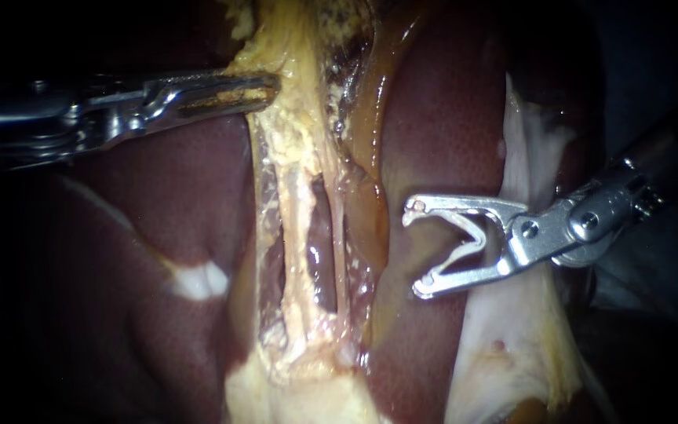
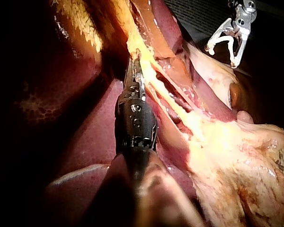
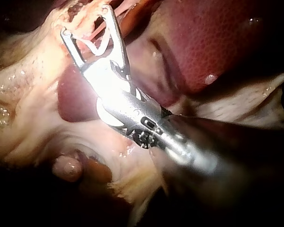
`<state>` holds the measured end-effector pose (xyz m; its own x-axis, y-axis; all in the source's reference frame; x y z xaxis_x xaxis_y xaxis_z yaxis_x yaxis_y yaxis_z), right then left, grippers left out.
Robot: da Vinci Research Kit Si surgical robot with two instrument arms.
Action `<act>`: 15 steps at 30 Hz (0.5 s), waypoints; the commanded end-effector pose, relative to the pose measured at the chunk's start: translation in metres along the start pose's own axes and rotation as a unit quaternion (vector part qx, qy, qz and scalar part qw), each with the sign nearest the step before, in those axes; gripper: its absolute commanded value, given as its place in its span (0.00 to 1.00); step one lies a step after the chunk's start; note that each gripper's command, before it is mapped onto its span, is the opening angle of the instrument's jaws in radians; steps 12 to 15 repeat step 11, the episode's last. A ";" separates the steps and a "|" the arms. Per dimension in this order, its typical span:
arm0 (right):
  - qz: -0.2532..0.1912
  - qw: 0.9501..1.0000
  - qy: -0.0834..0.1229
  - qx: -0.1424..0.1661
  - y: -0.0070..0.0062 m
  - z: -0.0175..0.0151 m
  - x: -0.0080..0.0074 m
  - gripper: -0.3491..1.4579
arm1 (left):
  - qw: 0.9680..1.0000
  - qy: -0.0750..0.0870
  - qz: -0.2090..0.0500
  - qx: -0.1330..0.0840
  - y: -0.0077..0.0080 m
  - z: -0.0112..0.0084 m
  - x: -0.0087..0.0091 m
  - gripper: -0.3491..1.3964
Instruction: Grabbing gallbladder
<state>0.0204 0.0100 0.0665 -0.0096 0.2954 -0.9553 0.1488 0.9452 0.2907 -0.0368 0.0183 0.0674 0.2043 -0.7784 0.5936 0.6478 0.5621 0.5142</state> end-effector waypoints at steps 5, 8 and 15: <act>0.000 1.000 0.000 0.000 0.0000 0.0000 0.0000 0.51 | 1.000 0.002 0.001 0.006 0.0000 -0.0001 0.0000 0.00; 0.000 1.000 0.000 0.000 0.0000 0.0000 0.0000 0.51 | 1.000 0.003 0.001 0.008 0.0000 -0.0001 0.0000 0.00; 0.000 1.000 0.000 0.000 0.0000 0.0000 0.0000 0.51 | 1.000 0.003 0.001 0.008 0.0000 -0.0001 0.0000 0.00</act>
